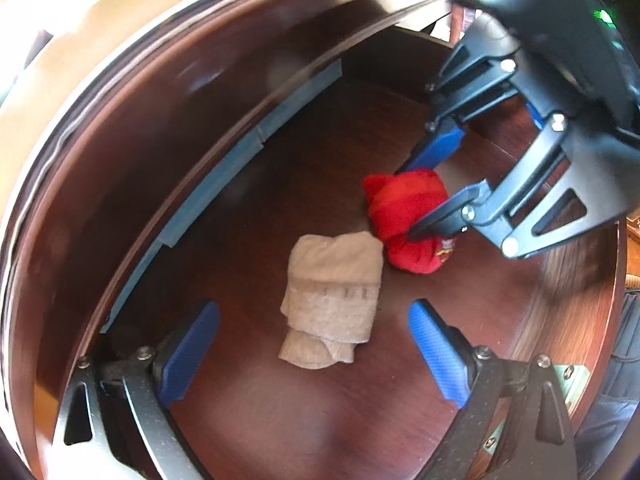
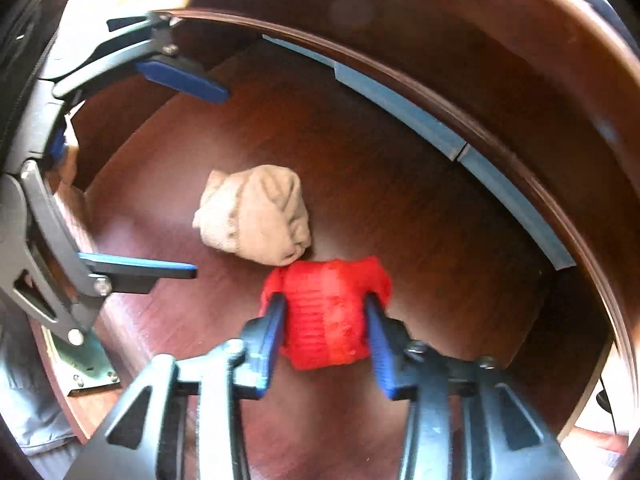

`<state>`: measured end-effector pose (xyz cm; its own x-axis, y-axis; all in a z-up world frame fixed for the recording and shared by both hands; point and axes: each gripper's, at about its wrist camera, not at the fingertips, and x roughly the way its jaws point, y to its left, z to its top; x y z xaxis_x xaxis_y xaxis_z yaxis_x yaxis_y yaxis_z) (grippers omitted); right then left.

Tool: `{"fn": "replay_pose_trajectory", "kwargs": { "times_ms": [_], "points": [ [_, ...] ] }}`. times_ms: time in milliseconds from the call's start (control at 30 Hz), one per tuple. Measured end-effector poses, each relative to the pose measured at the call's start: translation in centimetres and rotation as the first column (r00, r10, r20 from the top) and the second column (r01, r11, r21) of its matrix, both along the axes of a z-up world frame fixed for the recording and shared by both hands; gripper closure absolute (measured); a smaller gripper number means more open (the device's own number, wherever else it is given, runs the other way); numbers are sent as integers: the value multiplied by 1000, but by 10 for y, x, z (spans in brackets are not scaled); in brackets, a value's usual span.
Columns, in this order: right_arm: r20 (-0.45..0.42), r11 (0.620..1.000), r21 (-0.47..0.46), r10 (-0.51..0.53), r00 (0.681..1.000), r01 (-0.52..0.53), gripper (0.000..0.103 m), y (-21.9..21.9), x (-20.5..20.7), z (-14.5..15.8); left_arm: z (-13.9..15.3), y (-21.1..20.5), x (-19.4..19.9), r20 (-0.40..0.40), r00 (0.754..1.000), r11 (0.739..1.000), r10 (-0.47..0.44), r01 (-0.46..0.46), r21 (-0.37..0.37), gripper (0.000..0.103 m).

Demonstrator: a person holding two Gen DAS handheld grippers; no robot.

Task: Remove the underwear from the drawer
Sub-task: 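Grasp the red sock with the right tool while the left tool grasps the beige sock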

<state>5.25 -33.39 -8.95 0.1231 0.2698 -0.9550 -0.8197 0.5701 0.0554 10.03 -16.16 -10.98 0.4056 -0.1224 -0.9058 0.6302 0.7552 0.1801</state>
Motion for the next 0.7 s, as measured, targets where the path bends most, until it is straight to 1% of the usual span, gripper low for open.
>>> {"fn": "replay_pose_trajectory", "kwargs": {
  "times_ms": [67, 133, 167, 200, 300, 467, 533, 633, 700],
  "points": [
    [18, 1000, -4, -16, 1000, 16, 71, -2, -2, 3, -4, 4, 2, -3, 1000, 1000, -5, 5, 7, 6],
    [13, 1000, 9, -29, 999, 29, 73, -4, -4, 5, -8, 1, 3, -9, 1000, 1000, -11, 11, 15, 6],
    [15, 999, 12, -39, 999, 39, 75, -5, -5, 6, -11, -13, 15, -13, 1000, 1000, -13, 14, 20, 6],
    [16, 999, 15, -52, 999, 52, 75, -8, -7, 5, -13, -20, 22, -15, 1000, 1000, -14, 14, 27, 6],
    [16, 995, 40, -93, 996, 92, 75, -11, -3, 8, -24, -25, 22, -15, 1000, 999, -22, 22, 41, 6],
    [7, 986, 87, -146, 989, 145, 75, -32, 3, 16, -35, -30, 28, -33, 999, 999, -15, 17, 40, 8],
    [5, 984, 100, -152, 988, 151, 75, -49, 4, 20, -40, -30, 32, -37, 999, 999, -11, 12, 46, 9],
    [9, 981, 118, -156, 988, 154, 75, -52, 5, 25, -45, -30, 36, -38, 999, 999, 1, 1, 51, 11],
    [3, 977, 135, -164, 986, 162, 75, -56, 2, 29, -46, -27, 43, -39, 999, 998, 6, -4, 55, 14]
  ]
}}
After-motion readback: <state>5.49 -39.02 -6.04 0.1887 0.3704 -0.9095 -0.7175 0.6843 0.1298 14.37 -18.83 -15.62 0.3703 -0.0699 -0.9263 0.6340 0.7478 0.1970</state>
